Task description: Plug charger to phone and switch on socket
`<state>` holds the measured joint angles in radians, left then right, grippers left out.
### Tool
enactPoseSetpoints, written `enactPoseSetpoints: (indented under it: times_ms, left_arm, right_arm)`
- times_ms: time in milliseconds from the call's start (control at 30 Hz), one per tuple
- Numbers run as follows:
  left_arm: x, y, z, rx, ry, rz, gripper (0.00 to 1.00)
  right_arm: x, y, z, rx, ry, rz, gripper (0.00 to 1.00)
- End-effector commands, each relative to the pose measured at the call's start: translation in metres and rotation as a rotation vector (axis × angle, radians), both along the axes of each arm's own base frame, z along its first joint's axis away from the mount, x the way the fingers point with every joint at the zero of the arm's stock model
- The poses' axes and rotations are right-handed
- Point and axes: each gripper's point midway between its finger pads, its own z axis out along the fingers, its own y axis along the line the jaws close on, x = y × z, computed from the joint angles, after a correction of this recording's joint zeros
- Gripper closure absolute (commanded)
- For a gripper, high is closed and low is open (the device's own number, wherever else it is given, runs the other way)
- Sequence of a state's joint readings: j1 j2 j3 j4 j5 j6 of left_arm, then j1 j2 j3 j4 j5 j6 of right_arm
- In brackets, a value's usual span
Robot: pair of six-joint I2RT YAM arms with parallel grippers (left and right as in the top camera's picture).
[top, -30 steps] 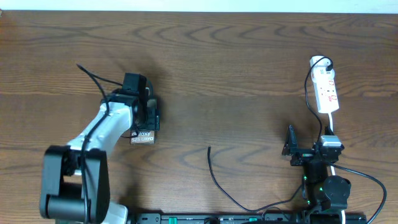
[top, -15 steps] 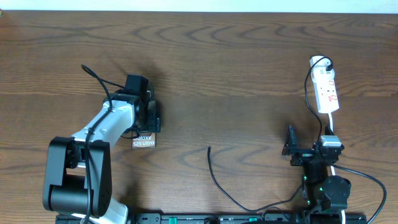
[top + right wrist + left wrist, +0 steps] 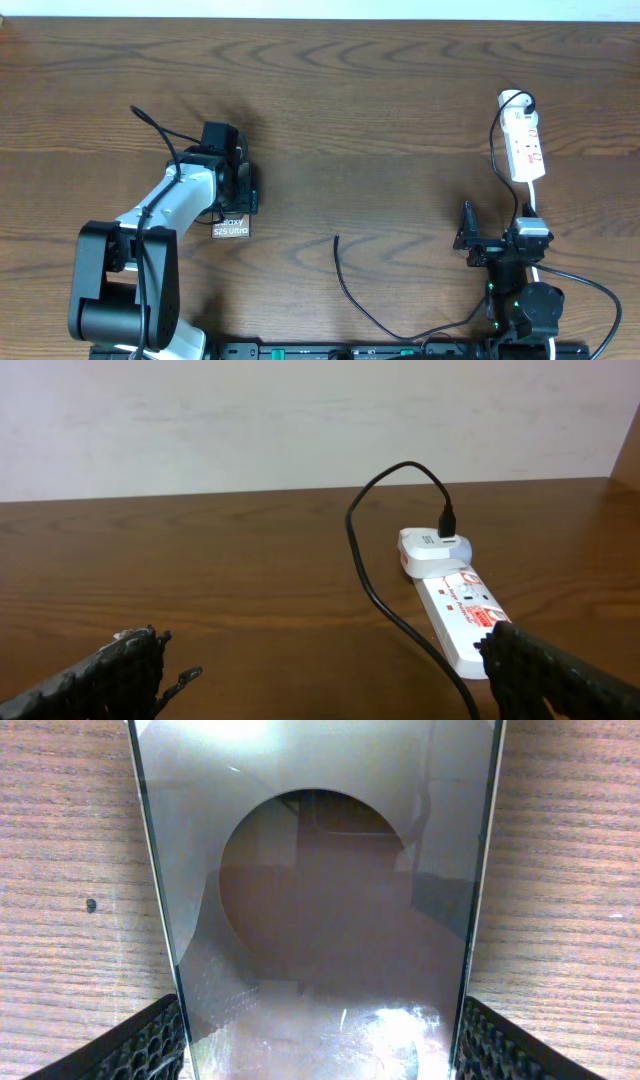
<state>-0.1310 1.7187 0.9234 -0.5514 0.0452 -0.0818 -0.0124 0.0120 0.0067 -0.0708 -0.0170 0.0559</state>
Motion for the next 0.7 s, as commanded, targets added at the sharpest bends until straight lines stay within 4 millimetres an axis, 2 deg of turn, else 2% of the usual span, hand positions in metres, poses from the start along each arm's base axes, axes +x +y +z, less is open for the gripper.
enactPoseSetpoints:
  times_ms: [0,33,67,233,300,433,667]
  left_arm:
    - [-0.0116,0.0027,-0.0101,0.009,0.035,0.004,0.85]
    - [-0.0109,0.0026,-0.0100,0.008,0.032,0.004,0.69]
    - [-0.0109,0.0026,-0.0100,0.008,0.032,0.004,0.60]
    - [-0.0110,0.0026,-0.0100,0.008,0.032,0.004,0.37]
    - [-0.0109,0.0026,-0.0100,0.008,0.032,0.004,0.23]
    - [-0.0110,0.0026,-0.0100,0.008,0.032,0.004,0.12]
    - [-0.0109,0.0026,-0.0100,0.008,0.032,0.004,0.07]
  right_arm:
    - [-0.0001,0.0008,-0.0013,-0.013,0.004,0.002,0.01]
    - [-0.0001,0.0008,-0.0013,-0.012,0.004,0.002,0.01]
    - [-0.0001,0.0008,-0.0013,-0.012,0.004,0.002,0.01]
    - [-0.0001,0.0008,-0.0013,-0.013,0.004,0.002,0.01]
    - [-0.0001,0.0008,-0.0013,-0.012,0.004,0.002,0.01]
    - [-0.0001,0.0008,-0.0013,-0.013,0.004,0.002,0.01]
    - [-0.0001,0.0008,-0.0013,-0.012,0.004,0.002,0.01]
